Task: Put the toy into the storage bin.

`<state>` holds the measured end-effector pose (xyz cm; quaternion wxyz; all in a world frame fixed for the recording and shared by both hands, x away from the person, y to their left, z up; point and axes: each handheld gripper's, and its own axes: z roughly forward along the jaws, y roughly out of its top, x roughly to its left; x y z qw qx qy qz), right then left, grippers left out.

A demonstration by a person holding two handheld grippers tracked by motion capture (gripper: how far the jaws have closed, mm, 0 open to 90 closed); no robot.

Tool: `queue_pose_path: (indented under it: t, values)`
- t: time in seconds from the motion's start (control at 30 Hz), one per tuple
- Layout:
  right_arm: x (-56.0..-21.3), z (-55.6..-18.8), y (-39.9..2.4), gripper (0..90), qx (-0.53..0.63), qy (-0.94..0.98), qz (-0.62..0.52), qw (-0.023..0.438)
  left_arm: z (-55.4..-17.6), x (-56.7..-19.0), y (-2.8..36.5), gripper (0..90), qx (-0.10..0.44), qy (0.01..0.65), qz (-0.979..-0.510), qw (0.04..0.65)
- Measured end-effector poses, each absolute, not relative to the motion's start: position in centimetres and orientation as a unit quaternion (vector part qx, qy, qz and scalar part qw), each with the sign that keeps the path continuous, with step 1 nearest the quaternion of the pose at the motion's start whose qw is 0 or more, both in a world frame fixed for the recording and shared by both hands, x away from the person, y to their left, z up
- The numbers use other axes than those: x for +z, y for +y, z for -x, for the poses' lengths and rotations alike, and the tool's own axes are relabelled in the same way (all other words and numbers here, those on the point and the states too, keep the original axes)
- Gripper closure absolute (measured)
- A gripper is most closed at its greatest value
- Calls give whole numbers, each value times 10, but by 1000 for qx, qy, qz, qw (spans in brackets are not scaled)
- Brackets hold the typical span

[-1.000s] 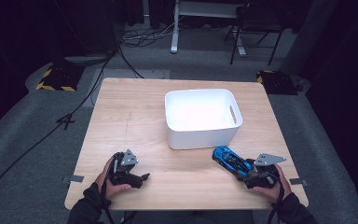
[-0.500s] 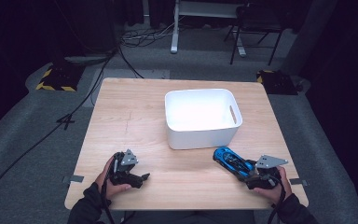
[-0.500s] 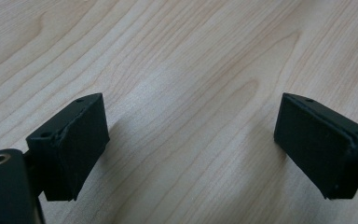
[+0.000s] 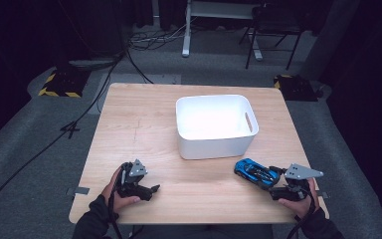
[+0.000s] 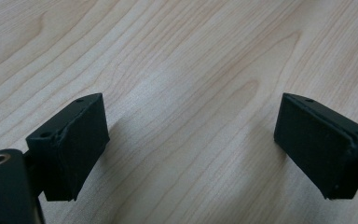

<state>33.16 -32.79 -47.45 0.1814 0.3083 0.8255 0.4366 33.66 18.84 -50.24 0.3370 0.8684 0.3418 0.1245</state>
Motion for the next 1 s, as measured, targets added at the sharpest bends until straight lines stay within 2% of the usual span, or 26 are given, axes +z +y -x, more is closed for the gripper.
queue_pose_path:
  t: [0.43,1.0]
  values:
    - [-428,-339,-322,246,482,799,-303,192,-337,-502,188,103,125,340,-869,338]
    - [-391,-349,-326,247,500,779,-315,207,-337,-502,188,103,125,341,-868,338]
